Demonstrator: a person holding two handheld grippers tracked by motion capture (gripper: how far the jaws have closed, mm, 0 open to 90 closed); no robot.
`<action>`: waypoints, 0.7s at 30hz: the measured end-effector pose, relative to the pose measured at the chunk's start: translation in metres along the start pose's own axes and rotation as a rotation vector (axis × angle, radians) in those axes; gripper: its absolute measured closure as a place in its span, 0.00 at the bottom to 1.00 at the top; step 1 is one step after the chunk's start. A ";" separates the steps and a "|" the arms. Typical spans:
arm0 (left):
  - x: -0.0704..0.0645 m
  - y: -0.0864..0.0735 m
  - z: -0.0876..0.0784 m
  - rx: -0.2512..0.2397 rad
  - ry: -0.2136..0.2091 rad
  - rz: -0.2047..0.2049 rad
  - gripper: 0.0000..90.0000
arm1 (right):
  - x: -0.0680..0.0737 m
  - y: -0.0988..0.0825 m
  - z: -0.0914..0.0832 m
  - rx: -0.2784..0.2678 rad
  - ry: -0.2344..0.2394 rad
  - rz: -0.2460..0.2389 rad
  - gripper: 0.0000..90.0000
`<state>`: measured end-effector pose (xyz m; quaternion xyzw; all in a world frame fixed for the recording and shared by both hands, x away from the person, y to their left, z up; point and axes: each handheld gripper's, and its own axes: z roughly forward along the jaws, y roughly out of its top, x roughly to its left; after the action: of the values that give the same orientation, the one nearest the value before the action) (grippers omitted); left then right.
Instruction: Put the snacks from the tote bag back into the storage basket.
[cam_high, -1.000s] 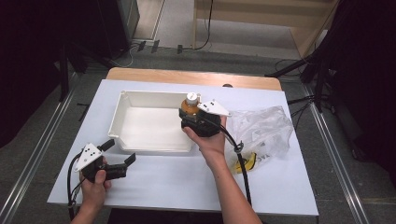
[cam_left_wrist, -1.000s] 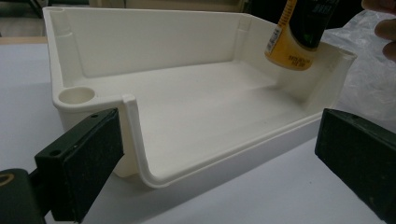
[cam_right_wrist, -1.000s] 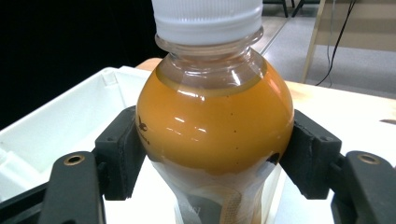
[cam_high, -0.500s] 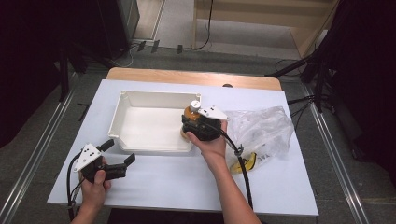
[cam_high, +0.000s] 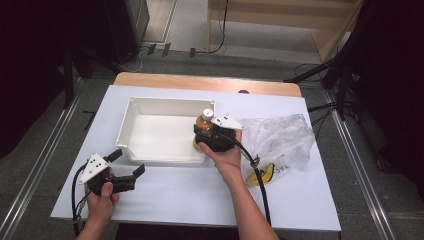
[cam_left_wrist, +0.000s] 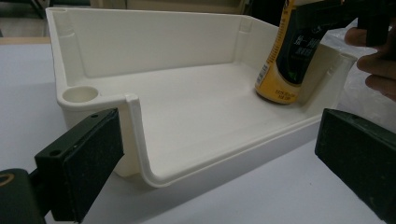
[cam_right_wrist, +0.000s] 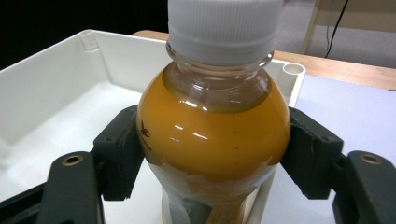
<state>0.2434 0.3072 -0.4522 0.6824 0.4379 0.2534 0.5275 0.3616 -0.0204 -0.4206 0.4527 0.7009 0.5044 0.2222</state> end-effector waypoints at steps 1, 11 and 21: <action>0.000 0.000 0.000 0.000 0.000 0.000 0.02 | 0.000 0.000 0.000 -0.001 0.002 0.002 0.33; 0.000 0.000 0.000 -0.002 -0.002 -0.001 0.02 | 0.001 0.000 -0.002 0.004 0.053 -0.027 0.23; 0.000 0.000 0.000 -0.002 0.005 0.000 0.02 | 0.000 0.007 -0.015 -0.039 0.072 -0.036 0.23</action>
<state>0.2435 0.3071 -0.4523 0.6813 0.4391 0.2556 0.5270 0.3523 -0.0273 -0.4085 0.4171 0.7064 0.5301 0.2146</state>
